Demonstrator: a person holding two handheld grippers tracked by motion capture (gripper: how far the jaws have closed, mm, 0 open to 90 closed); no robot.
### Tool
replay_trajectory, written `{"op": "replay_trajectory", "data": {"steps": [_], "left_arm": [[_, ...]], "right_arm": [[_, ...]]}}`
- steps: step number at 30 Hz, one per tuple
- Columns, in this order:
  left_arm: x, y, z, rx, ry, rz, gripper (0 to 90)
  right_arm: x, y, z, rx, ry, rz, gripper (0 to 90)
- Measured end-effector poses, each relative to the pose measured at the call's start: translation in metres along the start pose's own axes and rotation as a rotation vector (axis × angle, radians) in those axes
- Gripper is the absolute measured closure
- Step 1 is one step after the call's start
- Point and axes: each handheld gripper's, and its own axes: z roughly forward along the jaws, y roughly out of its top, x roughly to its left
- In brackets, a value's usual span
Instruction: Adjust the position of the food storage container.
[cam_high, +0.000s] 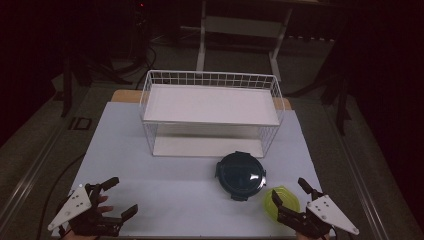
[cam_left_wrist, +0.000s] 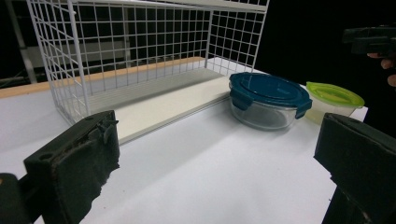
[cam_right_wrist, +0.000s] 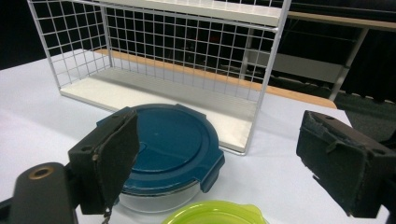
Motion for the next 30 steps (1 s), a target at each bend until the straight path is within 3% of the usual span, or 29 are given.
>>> {"op": "replay_trajectory", "data": {"steps": [5, 6, 9, 26, 30], "left_arm": [[0.000, 0.001, 0.000, -0.004, 0.003, 0.002, 0.0], [0.000, 0.000, 0.000, -0.003, 0.004, 0.001, 0.0], [0.000, 0.000, 0.000, -0.001, 0.003, 0.003, 0.0], [-0.001, 0.001, 0.000, -0.009, -0.006, 0.007, 0.0], [-0.001, 0.001, 0.001, -0.005, -0.006, 0.008, 0.0]], "right_arm": [[0.000, 0.002, -0.001, 0.004, 0.007, 0.011, 12.8], [-0.001, 0.005, -0.002, 0.005, 0.033, 0.020, 13.5], [0.000, 0.011, -0.004, -0.002, 0.052, 0.018, 13.6], [0.000, 0.032, -0.002, -0.008, 0.056, -0.004, 12.2], [-0.006, 0.044, 0.001, -0.012, 0.075, 0.025, 12.2]]}}
